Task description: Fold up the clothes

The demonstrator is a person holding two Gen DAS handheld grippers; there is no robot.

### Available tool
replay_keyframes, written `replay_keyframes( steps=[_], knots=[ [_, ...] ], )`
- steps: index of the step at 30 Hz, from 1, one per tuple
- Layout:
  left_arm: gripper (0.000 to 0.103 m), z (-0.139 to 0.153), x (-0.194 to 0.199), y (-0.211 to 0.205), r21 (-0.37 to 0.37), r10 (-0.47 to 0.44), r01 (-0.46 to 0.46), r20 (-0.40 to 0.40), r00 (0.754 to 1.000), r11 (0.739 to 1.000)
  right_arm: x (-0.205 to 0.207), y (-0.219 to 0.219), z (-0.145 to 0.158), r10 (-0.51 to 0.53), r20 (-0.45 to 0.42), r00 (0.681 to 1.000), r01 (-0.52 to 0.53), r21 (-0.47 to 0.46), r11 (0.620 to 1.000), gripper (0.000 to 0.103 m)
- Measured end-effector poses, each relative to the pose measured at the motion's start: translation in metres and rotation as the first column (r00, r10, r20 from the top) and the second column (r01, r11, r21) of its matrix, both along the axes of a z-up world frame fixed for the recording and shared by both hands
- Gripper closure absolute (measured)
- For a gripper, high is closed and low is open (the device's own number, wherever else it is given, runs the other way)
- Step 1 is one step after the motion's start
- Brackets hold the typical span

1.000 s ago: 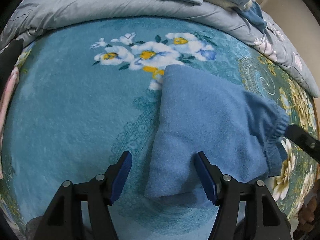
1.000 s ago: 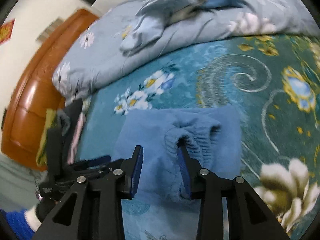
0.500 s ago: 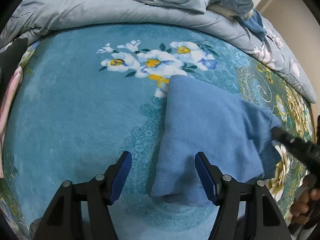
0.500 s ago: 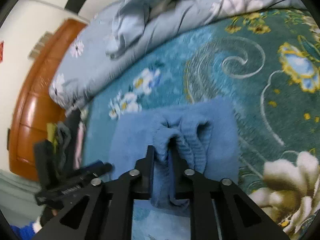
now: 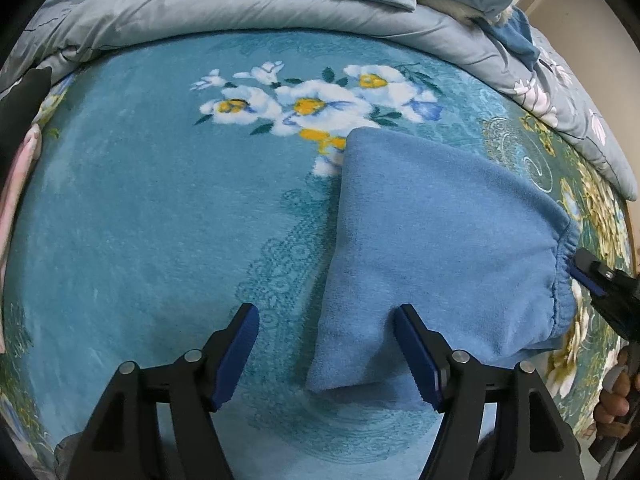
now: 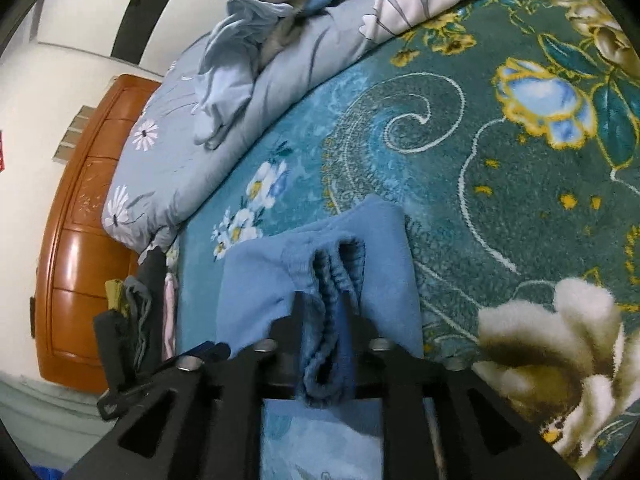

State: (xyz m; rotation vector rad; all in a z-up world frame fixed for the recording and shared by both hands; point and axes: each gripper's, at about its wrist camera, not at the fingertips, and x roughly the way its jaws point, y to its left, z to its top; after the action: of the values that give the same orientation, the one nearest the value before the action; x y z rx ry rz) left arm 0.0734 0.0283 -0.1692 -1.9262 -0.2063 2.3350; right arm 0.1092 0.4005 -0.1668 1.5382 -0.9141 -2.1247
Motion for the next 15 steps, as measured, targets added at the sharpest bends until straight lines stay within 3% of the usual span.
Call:
replay_keyframes(
  steps=[1, 6, 15],
  knots=[
    [0.029, 0.0, 0.0, 0.0, 0.0, 0.0, 0.0, 0.0, 1.0, 1.0, 0.003, 0.001, -0.001, 0.008, 0.003, 1.0, -0.008, -0.008, 1.0, 0.06],
    [0.029, 0.002, -0.001, 0.001, -0.001, -0.004, 0.004, -0.011, 1.0, 1.0, 0.012, -0.003, -0.013, 0.043, 0.042, 0.998, -0.042, -0.024, 0.999, 0.06],
    [0.029, 0.008, 0.0, 0.004, 0.016, -0.024, 0.024, -0.039, 0.999, 1.0, -0.002, -0.012, -0.027, 0.014, 0.081, 0.997, -0.01, -0.051, 0.999, 0.059]
  ],
)
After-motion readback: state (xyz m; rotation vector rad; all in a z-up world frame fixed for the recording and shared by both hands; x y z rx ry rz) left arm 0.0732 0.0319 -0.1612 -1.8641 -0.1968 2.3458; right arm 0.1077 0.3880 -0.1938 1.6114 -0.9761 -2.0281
